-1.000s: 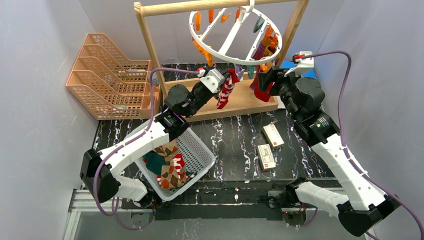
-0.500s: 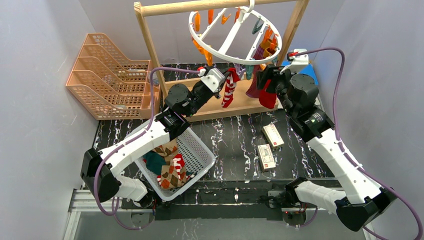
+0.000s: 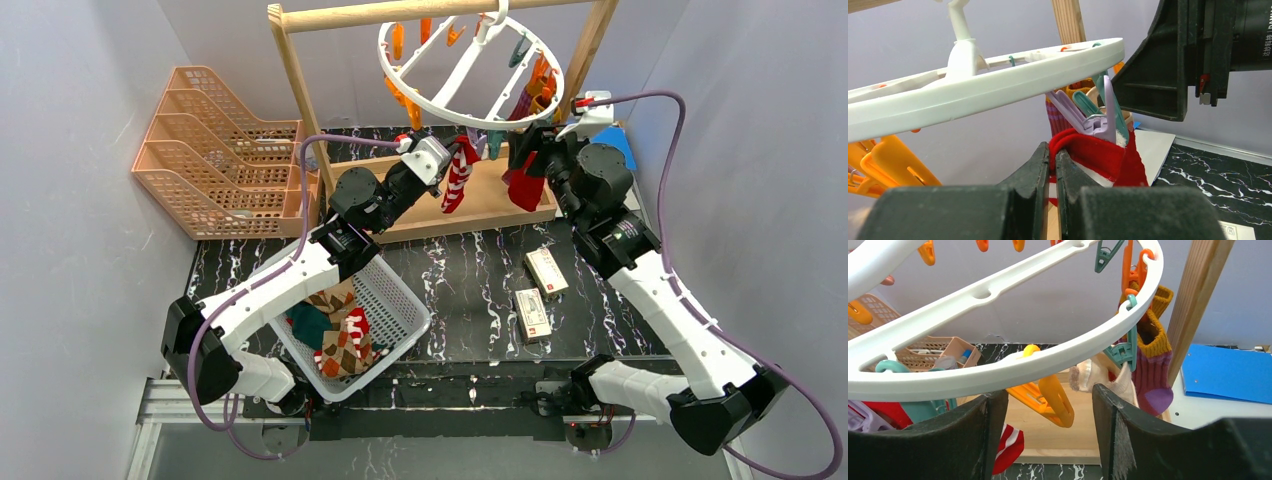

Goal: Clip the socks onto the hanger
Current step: Open the clamp at the hanger.

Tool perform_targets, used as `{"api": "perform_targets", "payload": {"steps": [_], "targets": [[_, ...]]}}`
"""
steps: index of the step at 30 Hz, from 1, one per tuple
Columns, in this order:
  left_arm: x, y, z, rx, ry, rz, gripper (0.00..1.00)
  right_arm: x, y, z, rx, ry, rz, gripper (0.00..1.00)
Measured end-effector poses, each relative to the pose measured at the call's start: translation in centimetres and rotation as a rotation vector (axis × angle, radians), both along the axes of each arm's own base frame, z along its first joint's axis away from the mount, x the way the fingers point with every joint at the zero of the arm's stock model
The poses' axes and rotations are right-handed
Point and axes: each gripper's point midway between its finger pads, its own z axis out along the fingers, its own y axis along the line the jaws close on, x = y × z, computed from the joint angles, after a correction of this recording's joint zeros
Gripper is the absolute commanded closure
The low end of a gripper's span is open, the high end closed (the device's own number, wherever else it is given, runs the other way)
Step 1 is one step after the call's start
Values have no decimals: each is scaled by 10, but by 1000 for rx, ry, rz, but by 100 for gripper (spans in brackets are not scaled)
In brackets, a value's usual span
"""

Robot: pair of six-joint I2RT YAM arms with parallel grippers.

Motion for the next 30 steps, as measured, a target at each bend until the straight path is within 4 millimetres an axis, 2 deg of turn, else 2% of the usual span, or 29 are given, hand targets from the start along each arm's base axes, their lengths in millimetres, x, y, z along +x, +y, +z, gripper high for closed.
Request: {"api": "perform_targets", "payload": {"steps": [10,14,18,22,30], "targets": [[0,0,0,2,-3,1,100,3,2,1,6,-3,-2,42],[0,0,0,3,-4,2,100,3,2,1,7,-3,-1,43],[0,0,0,4,-5,2,100,3,2,4,13,-7,0,34],[0,0,0,4,-5,2,100,2,2,9,24,-14,2,32],[0,0,0,4,-5,2,100,2,4,10,29,-14,8,41]]}}
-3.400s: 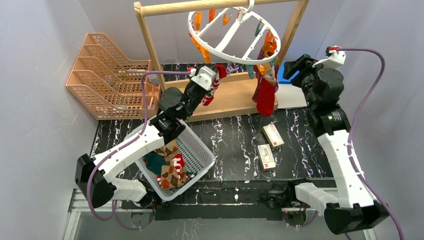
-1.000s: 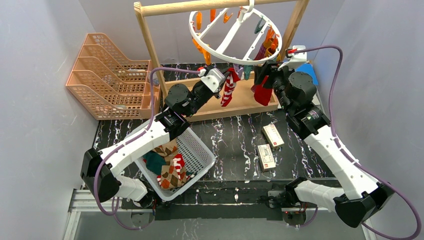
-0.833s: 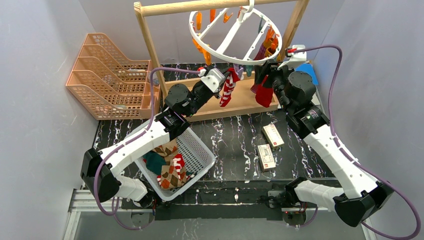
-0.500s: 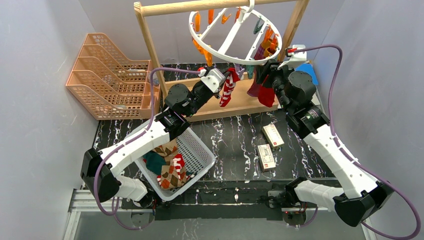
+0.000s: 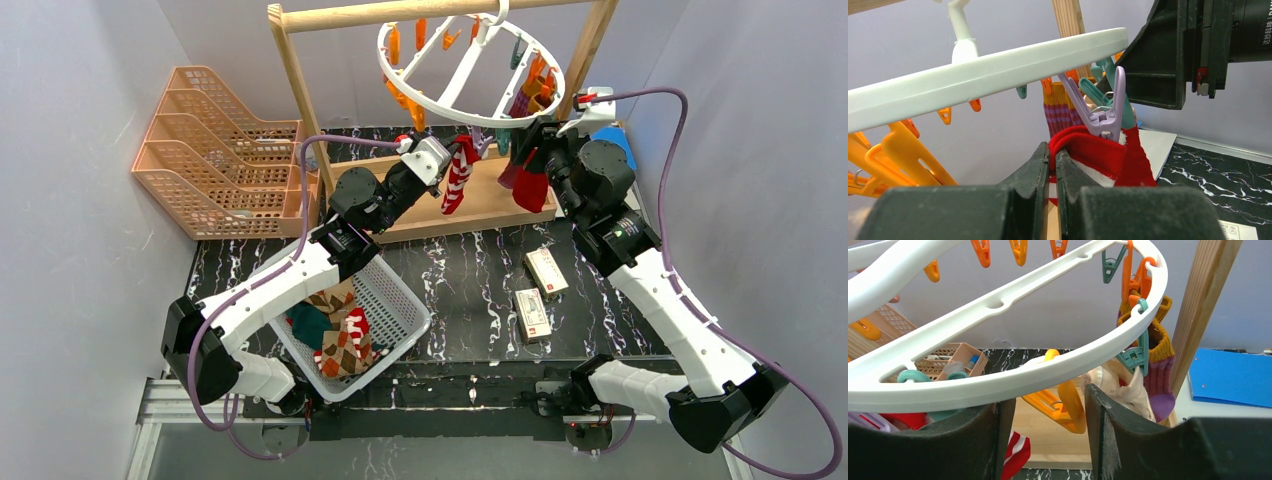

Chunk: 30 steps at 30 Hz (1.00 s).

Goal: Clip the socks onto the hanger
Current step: Open the clamp at the hanger.

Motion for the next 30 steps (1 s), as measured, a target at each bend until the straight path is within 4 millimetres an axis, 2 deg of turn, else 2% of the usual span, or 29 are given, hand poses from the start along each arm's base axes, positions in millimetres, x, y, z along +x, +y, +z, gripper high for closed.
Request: {"api": "perform_targets", "payload": {"steps": [19,22,27,30], "targets": [[0,0,0,0,0,0,100,-1,2,3,6,-5,13,70],[0,0,0,0,0,0,100,-2,2,6,8,-10,15,78],[0,0,0,0,1,0,100,-2,2,7,9,-12,18,99],[0,0,-2,2,4,-1,100,-2,3,6,8,-11,23,99]]}}
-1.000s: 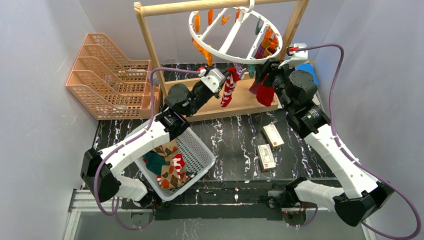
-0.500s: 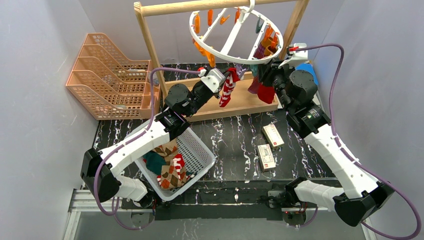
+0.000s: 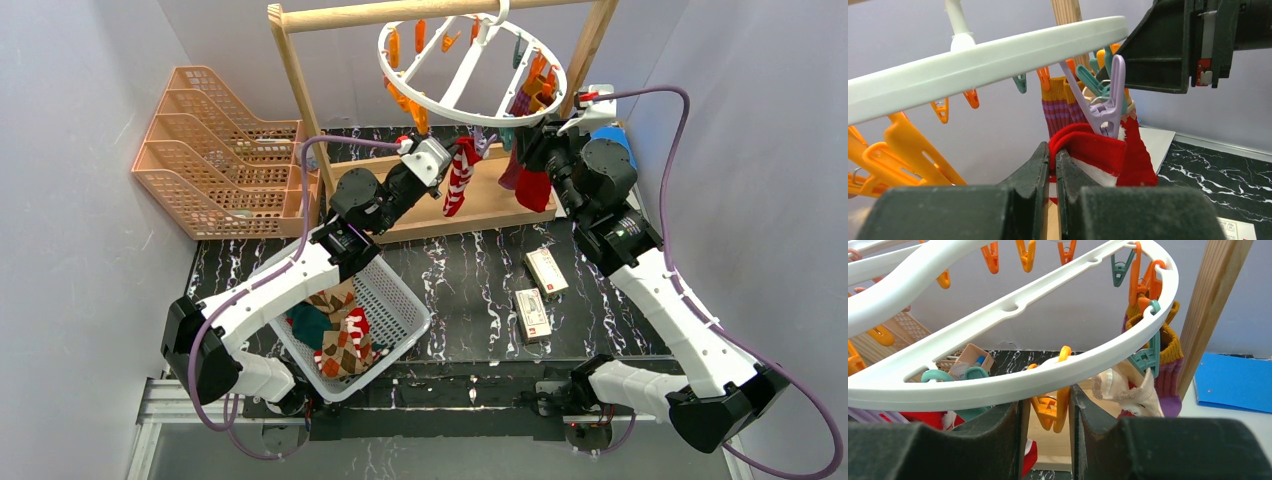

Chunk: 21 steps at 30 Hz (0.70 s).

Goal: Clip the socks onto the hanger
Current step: Open the clamp at the hanger.

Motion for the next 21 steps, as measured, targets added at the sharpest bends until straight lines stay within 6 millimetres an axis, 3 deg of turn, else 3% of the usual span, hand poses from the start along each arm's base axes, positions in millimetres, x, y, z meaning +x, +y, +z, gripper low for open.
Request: {"api": "perform_targets", "payload": {"steps": [11,21], "targets": [[0,-4,-39,15,98,-18,100,-1,3,-1,5,4,16,99],[1,-17,-50,-47,189,-72,100,-3,7,-2,59,30,33,99]]}}
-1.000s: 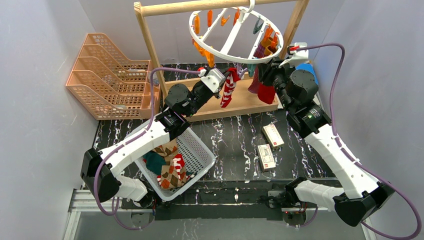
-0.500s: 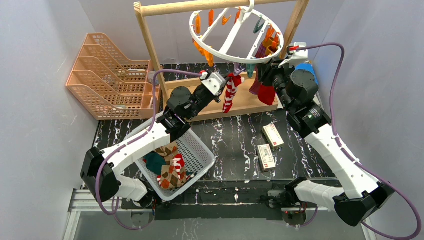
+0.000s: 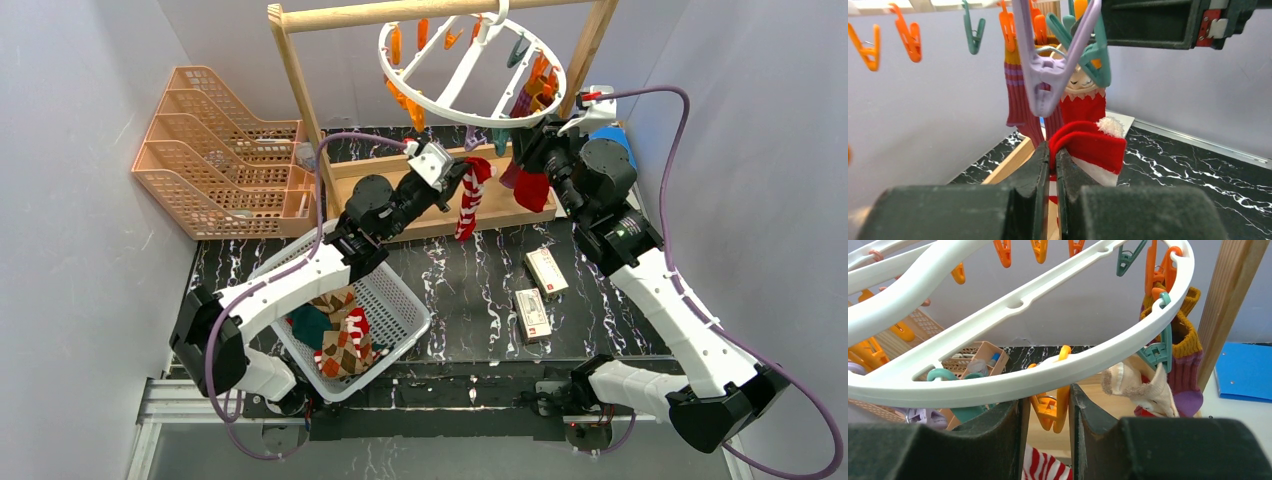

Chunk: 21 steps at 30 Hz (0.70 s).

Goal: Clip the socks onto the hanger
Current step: Open the clamp at the hanger.

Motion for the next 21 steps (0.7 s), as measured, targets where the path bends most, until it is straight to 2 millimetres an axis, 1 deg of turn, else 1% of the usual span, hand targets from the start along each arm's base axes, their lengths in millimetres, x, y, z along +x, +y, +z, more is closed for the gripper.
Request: {"api": "perform_targets", "payload": {"steps": [6,9,18,21], "targets": [[6,-14,-19,1,52,-29,100,-2,3,-2,8,17,17,99],[8,-18,-22,-6,60,-34,100,-3,5,-2,16,20,32,99],[13,-24,-16,-53,36,-39,100,-8,10,1,44,21,63,99],[13,-25,-11,-74,25,-41,100,-11,10,2,58,17,69,99]]}}
